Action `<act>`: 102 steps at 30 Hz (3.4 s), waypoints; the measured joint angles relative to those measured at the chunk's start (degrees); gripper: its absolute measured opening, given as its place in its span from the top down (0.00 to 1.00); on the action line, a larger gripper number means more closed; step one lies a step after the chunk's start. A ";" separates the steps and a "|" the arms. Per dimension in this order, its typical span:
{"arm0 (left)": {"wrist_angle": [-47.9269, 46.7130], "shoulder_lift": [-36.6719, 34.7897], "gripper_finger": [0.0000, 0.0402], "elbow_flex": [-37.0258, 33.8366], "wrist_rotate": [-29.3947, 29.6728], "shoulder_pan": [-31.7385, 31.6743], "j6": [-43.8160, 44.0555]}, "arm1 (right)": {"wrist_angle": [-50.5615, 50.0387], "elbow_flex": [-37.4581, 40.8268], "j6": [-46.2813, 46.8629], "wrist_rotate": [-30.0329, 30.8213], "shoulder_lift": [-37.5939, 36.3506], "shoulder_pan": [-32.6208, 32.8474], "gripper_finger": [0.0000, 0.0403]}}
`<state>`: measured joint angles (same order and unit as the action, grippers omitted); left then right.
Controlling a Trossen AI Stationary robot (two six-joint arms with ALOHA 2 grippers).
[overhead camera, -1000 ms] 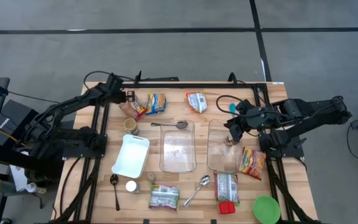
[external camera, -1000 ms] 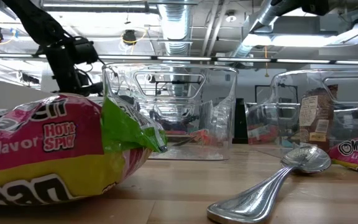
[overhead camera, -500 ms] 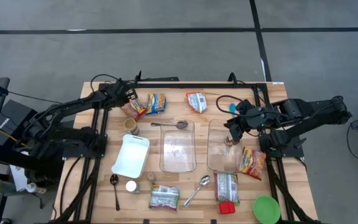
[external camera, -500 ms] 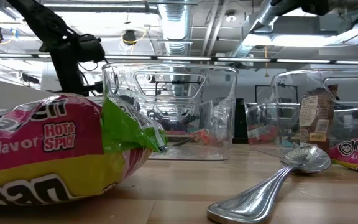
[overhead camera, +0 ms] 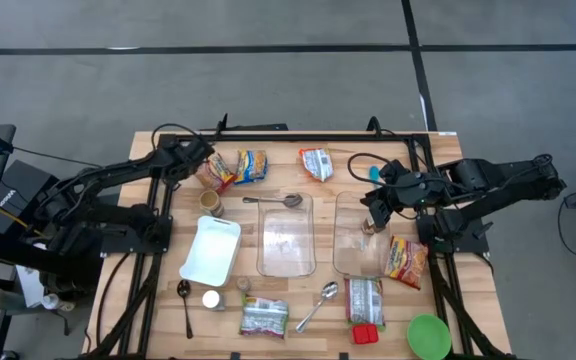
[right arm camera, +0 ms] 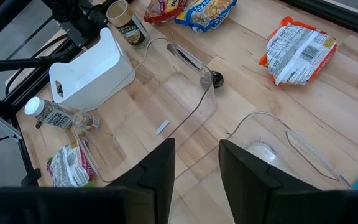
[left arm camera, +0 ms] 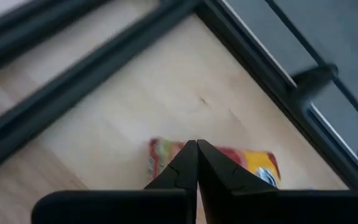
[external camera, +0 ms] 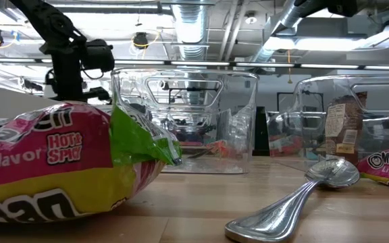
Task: Pick & Place Food Item
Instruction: Put the top red noodle pack into the left transparent bin
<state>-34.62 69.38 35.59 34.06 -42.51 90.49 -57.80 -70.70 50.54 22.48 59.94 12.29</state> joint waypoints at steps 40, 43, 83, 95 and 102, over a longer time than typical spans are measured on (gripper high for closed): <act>14.11 0.00 1.00 -9.11 -8.52 -4.29 -1.72 | 0.02 0.00 0.00 -0.05 0.00 0.02 0.71; 14.13 0.00 1.00 -9.11 -8.50 -4.29 -1.72 | 0.04 0.00 0.00 -0.07 0.00 0.02 0.71; 22.02 0.00 1.00 -9.09 -8.99 -4.54 8.67 | 0.06 0.00 0.04 -0.11 0.00 0.04 0.71; 5.65 -1.50 1.00 -1.23 -7.69 -6.52 16.51 | 0.06 0.00 0.02 -0.11 0.00 0.04 0.71; 1.91 -1.33 1.00 0.15 -12.36 -8.99 17.82 | 0.04 0.00 0.04 -0.11 0.00 0.04 0.71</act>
<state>-32.71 68.06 35.75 21.70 -51.50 108.30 -57.76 -70.70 50.59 22.37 59.94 12.34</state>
